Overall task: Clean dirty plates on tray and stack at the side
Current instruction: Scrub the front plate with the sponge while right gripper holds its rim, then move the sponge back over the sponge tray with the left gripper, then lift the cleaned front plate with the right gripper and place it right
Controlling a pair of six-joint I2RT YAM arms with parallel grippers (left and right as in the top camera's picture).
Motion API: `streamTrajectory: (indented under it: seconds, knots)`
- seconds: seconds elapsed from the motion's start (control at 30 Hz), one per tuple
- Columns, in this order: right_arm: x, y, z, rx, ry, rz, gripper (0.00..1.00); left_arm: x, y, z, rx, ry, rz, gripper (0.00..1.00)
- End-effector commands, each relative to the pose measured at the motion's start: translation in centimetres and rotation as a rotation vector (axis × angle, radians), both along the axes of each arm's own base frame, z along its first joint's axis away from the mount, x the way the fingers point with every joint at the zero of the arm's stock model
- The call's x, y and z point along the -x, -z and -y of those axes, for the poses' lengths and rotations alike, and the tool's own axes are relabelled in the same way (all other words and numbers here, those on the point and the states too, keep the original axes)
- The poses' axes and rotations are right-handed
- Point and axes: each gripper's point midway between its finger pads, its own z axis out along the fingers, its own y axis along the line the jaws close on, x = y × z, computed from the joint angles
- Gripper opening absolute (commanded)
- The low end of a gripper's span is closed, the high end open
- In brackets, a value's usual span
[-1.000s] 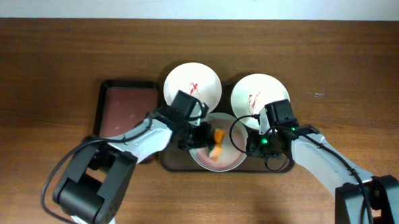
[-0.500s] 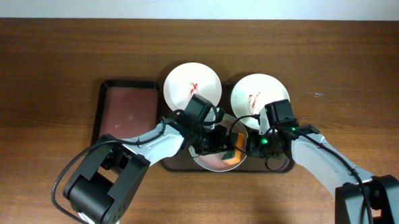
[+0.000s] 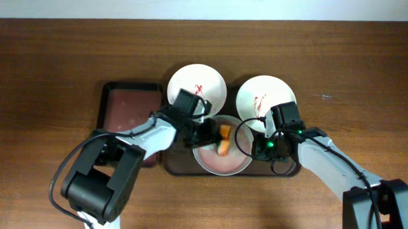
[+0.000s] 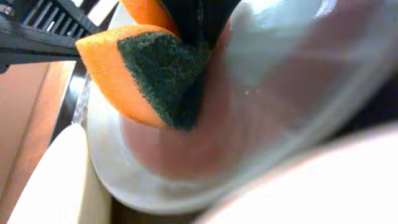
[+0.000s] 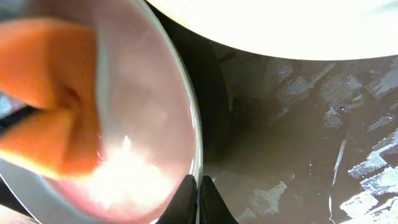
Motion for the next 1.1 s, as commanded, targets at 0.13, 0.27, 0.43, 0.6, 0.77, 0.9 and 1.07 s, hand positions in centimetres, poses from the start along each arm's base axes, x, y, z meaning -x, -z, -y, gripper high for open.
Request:
streamTrajectory:
  seconds: [0.13, 0.27, 0.43, 0.6, 0.77, 0.9, 1.07]
  knots:
    - [0.1, -0.1, -0.2, -0.002, -0.017, -0.005, 0.04, -0.4, -1.7, -8.3, -0.405, -0.041, 0.144, 0.0]
    - [0.1, -0.1, -0.2, -0.002, -0.017, -0.005, 0.28, -1.8, -9.3, -8.1, -0.354, -0.02, 0.369, 0.0]
    - [0.5, 0.6, -0.5, -0.012, -0.021, -0.036, 0.26, -2.2, -10.0, -17.1, -0.566, -0.175, 0.327, 0.0]
    - [0.3, 0.7, -0.5, -0.015, -0.022, -0.03, 0.05, -3.5, -9.5, -23.9, -0.747, -0.207, 0.341, 0.0]
    - [0.4, 0.7, -0.5, -0.009, -0.04, -0.028, 0.04, -2.9, -4.8, -23.8, -0.785, -0.078, 0.239, 0.0]
    - [-0.7, -1.8, 0.6, 0.053, -0.055, 0.091, 0.04, -2.4, -2.3, -23.8, -0.802, -0.007, 0.183, 0.0]
    - [-2.1, -6.2, 3.6, 0.205, 0.013, 0.278, 0.04, -2.5, -2.3, -24.0, -0.811, -0.011, 0.184, 0.54]
